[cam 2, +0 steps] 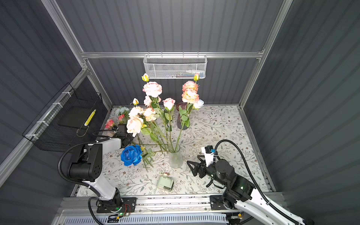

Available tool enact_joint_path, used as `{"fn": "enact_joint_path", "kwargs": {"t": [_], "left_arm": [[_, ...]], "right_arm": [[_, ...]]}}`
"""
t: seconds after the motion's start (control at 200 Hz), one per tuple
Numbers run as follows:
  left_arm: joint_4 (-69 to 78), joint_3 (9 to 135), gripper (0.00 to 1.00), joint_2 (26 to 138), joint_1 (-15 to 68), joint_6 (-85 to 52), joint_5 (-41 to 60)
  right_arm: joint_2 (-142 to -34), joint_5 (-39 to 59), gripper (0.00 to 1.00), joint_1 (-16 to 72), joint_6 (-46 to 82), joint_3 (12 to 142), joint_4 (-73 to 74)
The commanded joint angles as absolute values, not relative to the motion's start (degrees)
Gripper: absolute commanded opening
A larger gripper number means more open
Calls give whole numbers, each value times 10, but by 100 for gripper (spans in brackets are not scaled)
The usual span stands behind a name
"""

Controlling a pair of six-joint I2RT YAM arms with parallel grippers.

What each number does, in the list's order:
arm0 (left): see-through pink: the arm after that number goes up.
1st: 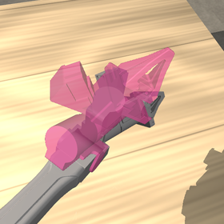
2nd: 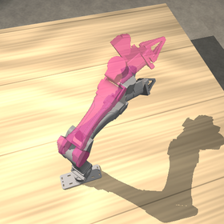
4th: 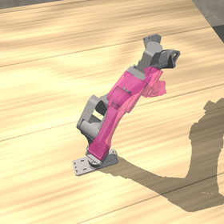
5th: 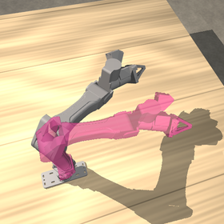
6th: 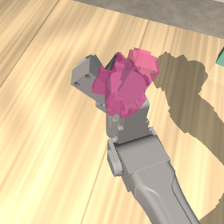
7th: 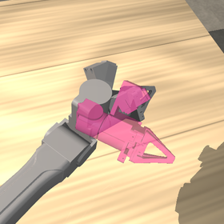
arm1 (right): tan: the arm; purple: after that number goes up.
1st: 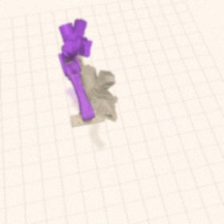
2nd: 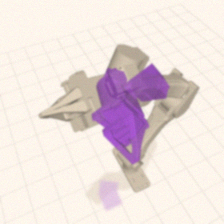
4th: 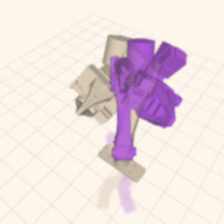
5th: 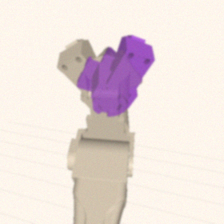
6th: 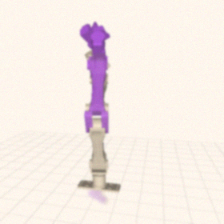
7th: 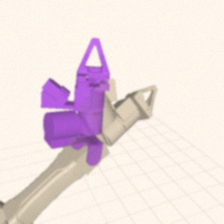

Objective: Arrange the flowers into the vase
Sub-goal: 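Lift the pink rose high with left gripper while right gripper rises toward it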

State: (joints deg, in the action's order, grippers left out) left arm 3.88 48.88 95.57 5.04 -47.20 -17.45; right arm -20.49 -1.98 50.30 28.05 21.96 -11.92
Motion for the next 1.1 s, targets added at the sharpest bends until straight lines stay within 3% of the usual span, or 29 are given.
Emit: {"fn": "enact_joint_path", "kwargs": {"t": [0.0,0.31,0.64,1.09], "left_arm": [[51,477,0,879,47,-467,-189],[27,457,0,703,47,-440,-160],[-6,534,0,545,48,-355,-6],[-19,782,0,537,48,-276,96]], "right_arm": [[-143,-30,86,494,277,226,-118],[-166,-19,86,494,279,229,-95],[-198,0,86,494,252,286,-100],[-250,21,86,494,238,352,-88]]}}
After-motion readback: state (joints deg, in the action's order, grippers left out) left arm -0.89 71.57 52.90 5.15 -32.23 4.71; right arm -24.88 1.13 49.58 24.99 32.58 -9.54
